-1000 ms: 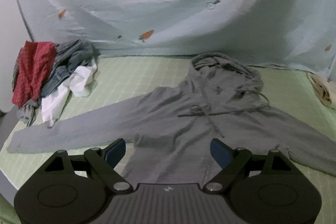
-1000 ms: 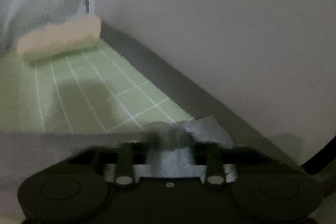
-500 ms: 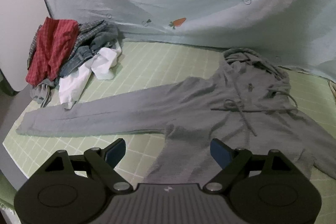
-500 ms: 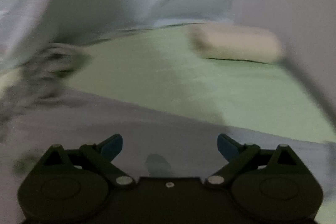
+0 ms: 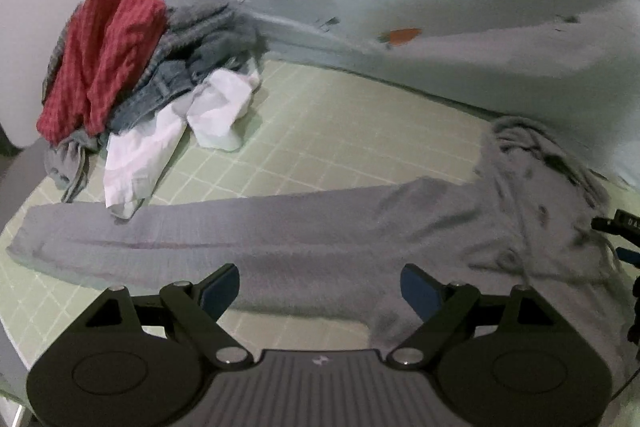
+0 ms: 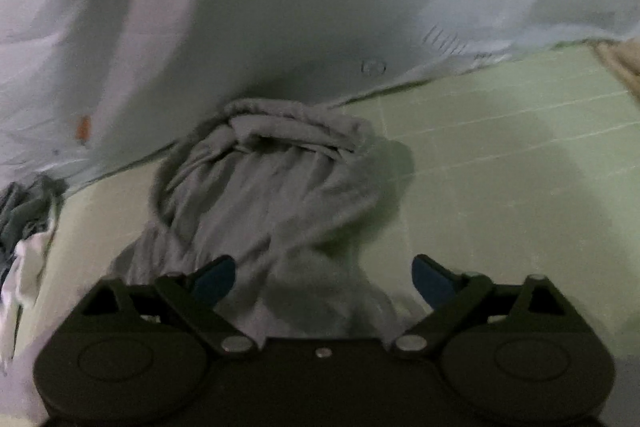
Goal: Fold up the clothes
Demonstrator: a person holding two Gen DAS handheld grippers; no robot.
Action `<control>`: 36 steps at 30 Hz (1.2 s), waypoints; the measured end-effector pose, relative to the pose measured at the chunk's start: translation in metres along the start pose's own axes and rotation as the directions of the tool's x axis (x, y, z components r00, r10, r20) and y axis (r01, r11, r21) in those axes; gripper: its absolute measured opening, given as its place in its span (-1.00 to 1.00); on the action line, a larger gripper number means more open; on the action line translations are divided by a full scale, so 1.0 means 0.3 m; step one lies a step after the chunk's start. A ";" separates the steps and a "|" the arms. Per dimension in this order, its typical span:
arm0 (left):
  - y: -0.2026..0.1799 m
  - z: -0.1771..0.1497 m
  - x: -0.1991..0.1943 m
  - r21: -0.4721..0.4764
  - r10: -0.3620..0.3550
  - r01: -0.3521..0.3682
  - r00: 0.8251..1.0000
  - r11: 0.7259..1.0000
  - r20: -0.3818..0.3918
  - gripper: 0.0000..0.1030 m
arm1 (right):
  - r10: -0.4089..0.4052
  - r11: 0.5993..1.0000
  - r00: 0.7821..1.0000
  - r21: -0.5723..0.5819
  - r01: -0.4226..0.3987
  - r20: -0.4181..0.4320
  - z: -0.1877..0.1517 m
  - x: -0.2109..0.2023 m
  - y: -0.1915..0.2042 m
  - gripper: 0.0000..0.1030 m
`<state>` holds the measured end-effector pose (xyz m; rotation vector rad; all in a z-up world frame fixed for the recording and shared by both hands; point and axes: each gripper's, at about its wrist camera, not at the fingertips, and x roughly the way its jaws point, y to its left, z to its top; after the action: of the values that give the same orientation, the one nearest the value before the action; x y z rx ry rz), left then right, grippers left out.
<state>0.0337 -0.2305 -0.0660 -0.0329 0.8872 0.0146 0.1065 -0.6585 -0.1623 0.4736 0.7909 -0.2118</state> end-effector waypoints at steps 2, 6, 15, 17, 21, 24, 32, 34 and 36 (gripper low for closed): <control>0.026 0.028 0.051 -0.025 0.013 -0.014 1.000 1.000 -0.015 0.71 | -0.011 1.000 0.999 -0.029 0.010 -0.031 0.035 0.059 0.028 -0.27; 0.076 0.060 0.125 -0.085 0.063 -0.066 0.997 0.994 -0.040 0.71 | 0.002 0.995 1.000 -0.095 -0.004 -0.014 0.069 0.122 0.063 -0.80; 0.135 0.047 0.188 -0.143 0.126 -0.138 0.988 0.980 -0.090 0.71 | 0.004 0.994 1.000 -0.106 -0.004 0.003 0.135 0.214 0.089 -0.81; 0.136 0.049 0.180 -0.148 0.125 -0.137 0.988 0.979 -0.085 0.71 | 0.001 0.994 1.000 -0.113 -0.002 -0.013 0.130 0.206 0.091 -0.69; 0.137 0.054 0.123 -0.157 0.114 -0.120 0.992 0.980 -0.048 0.71 | -0.038 0.990 0.999 -0.138 0.036 -0.010 0.112 0.123 0.101 0.60; 0.151 0.046 0.073 -0.144 0.133 -0.135 0.991 0.980 -0.019 0.71 | -0.072 0.984 0.996 -0.160 0.081 0.060 0.056 -0.019 0.113 1.00; 0.366 -0.028 0.032 -0.247 0.184 -0.188 0.982 0.951 -0.040 0.71 | -0.150 0.984 0.988 -0.099 0.151 0.024 -0.338 -0.279 0.160 1.00; 0.445 -0.035 0.045 -0.267 0.183 -0.191 0.982 0.945 -0.054 0.71 | -0.155 0.985 0.988 -0.083 0.154 -0.004 -0.454 -0.320 0.181 1.00; 0.524 -0.038 0.061 -0.269 0.184 -0.195 0.981 0.943 -0.066 0.71 | -0.163 0.983 0.986 -0.088 0.160 -0.023 -0.556 -0.352 0.215 1.00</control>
<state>0.0324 -0.0738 -0.0910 -0.2076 0.9201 0.3192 -0.0488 -0.5205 -0.1655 0.3321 0.8654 -0.3205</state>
